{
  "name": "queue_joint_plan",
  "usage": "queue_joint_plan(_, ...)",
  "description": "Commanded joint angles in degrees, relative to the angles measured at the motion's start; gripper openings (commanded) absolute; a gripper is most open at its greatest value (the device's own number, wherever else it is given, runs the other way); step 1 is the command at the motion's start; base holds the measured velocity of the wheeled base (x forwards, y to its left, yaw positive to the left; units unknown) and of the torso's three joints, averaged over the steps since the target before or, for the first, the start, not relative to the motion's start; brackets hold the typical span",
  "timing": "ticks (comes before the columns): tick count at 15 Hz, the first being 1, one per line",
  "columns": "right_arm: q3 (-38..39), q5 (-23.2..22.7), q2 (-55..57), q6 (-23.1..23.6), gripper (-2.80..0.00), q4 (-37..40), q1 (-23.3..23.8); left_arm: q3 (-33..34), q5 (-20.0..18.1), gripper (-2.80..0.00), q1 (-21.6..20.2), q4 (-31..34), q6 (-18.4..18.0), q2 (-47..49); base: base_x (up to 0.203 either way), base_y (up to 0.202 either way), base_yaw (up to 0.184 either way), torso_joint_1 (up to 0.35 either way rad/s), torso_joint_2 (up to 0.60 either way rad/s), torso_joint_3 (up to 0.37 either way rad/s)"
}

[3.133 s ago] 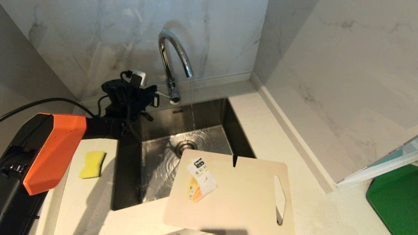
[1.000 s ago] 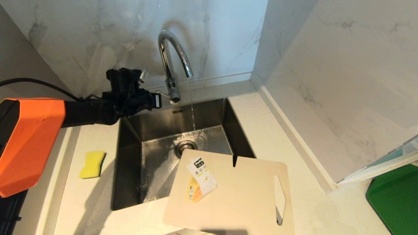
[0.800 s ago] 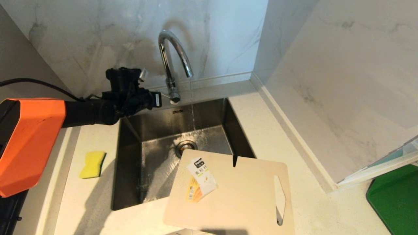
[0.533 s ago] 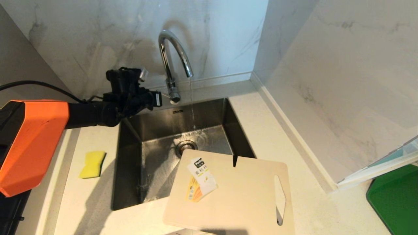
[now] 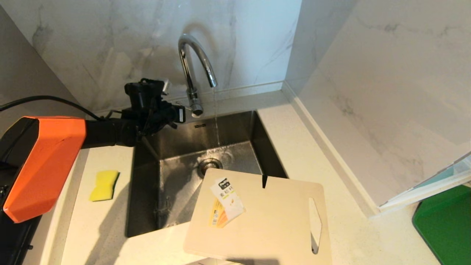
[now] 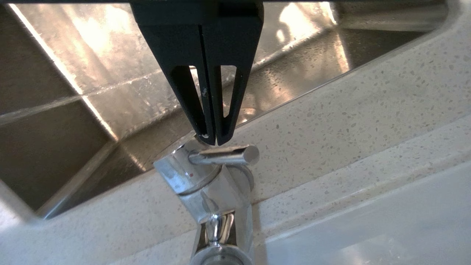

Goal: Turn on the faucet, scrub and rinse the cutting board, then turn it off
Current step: Turn off the tap

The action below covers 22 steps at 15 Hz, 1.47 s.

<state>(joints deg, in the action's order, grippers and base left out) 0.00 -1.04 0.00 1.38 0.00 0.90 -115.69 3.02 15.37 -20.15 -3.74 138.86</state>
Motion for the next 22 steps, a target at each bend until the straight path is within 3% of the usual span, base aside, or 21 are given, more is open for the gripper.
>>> queue_joint_plan(1,0.0,0.0,0.0,0.0,-2.80,0.0,0.0,-0.1,0.1,-2.80,0.0,-1.2,-0.1,0.6,0.000,0.000,0.000,0.000,0.00,0.000)
queue_joint_plan(15,0.0,0.0,0.0,0.0,-2.80,0.0,0.0,-0.1,0.1,-2.80,-0.1,-10.4,-9.4,2.9,0.000,0.000,0.000,0.000,0.00,0.000)
queue_joint_plan(18,0.0,0.0,0.0,0.0,-2.80,0.0,0.0,-0.1,0.1,-2.80,-0.1,-13.2,-13.4,3.2,0.000,0.000,0.000,0.000,0.00,0.000)
queue_joint_plan(22,0.0,0.0,-0.1,0.0,-2.80,0.0,0.0,-0.1,0.2,-2.80,-0.1,-13.9,-14.1,3.8,0.000,0.000,0.000,0.000,0.00,0.000)
